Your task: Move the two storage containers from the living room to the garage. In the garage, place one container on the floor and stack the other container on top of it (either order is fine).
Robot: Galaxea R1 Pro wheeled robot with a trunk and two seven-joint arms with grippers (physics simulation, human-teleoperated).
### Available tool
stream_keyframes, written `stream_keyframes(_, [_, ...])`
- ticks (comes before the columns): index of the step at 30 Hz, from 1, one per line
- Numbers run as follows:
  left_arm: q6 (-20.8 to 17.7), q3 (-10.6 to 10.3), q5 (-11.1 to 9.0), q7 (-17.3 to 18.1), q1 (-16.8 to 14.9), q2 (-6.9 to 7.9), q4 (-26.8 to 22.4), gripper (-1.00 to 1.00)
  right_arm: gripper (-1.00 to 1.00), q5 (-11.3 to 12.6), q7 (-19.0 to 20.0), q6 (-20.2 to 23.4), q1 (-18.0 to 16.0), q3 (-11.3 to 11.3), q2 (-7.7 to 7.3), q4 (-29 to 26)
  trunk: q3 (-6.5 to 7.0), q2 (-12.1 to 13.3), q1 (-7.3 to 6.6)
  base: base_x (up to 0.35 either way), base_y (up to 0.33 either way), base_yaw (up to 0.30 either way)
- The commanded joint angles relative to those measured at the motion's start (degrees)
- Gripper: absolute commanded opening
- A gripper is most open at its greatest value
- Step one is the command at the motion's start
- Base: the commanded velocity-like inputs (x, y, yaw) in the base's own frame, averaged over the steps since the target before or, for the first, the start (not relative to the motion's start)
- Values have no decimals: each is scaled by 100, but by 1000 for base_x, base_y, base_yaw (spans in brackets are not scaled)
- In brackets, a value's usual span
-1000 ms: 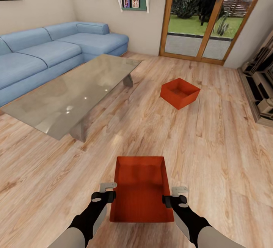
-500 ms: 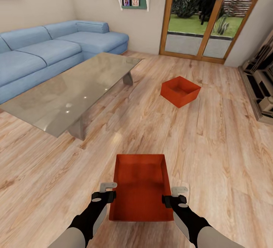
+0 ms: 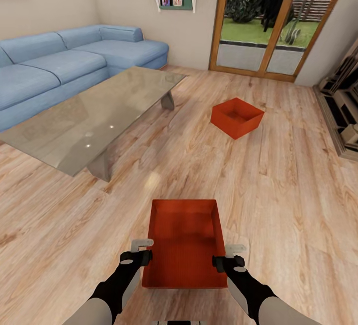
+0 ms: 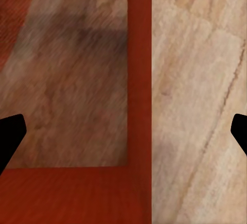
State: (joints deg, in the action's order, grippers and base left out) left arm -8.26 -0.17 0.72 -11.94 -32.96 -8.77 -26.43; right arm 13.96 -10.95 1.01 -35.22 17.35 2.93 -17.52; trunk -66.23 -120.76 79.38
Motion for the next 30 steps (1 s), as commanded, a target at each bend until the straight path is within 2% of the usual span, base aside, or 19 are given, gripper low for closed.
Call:
stream_keyframes(1, [-35, -2, 7, -19, 0, -2, -11, 100, 100, 54, -39, 10, -2, 49, -3, -6, -4, -1, -1, 0, 0, 0])
stream_keyframes(30, [-36, -1, 1, -19, 0, -54, -11, 100, 100, 54, -47, 13, -2, 41, -23, -6, -4, -1, -1, 0, 0, 0])
